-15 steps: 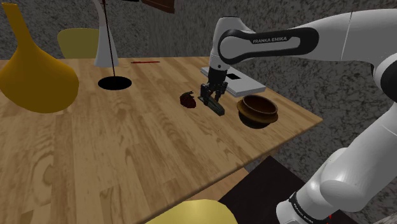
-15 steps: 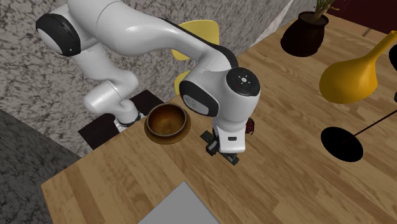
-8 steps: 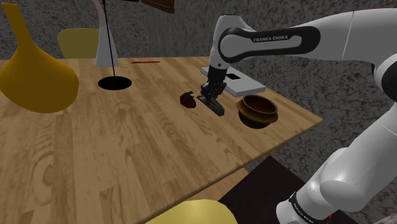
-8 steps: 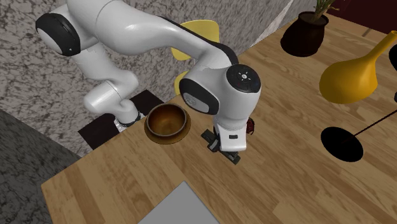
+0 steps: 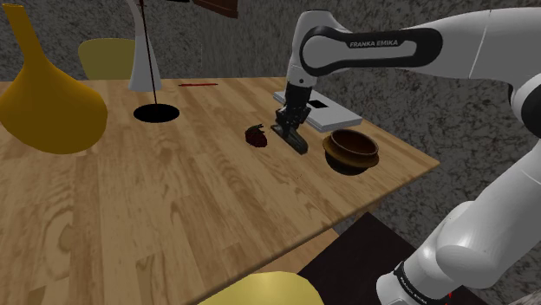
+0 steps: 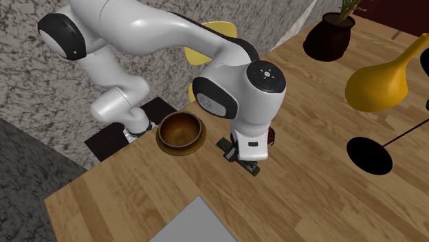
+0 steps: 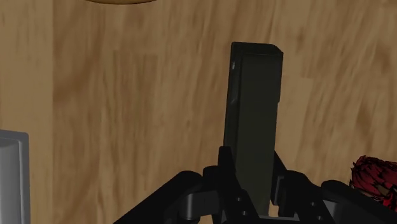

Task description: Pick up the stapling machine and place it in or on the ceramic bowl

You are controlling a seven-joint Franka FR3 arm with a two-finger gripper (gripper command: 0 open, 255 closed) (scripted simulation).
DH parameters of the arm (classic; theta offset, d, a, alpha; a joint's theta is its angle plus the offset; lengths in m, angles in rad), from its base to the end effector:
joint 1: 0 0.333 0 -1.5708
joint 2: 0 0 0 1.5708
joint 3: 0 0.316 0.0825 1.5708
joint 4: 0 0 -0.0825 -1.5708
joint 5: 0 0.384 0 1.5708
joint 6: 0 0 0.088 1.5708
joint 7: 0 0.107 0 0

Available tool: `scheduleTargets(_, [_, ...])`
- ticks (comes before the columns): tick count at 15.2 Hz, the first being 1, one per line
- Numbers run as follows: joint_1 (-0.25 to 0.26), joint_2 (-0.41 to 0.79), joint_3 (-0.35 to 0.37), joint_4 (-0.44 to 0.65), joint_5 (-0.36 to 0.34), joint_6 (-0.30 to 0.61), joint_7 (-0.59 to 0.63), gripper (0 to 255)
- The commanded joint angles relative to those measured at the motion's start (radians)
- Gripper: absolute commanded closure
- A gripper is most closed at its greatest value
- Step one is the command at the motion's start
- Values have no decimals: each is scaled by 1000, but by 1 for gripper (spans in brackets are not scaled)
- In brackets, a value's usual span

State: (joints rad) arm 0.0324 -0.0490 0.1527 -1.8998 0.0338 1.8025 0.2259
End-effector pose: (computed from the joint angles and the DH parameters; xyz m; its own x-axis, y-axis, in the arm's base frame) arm 0.5316 0.1037 0.5144 0.9974 -0.0493 -0.0533 -0.0501 -0.9987 -0.0134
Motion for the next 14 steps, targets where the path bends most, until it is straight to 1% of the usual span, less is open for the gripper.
scheduleTargets(1, [-1,-1,-1,26,0,-28,0,255])
scheduleTargets(14, [-1,9,-1,213,-3,-204,5,255])
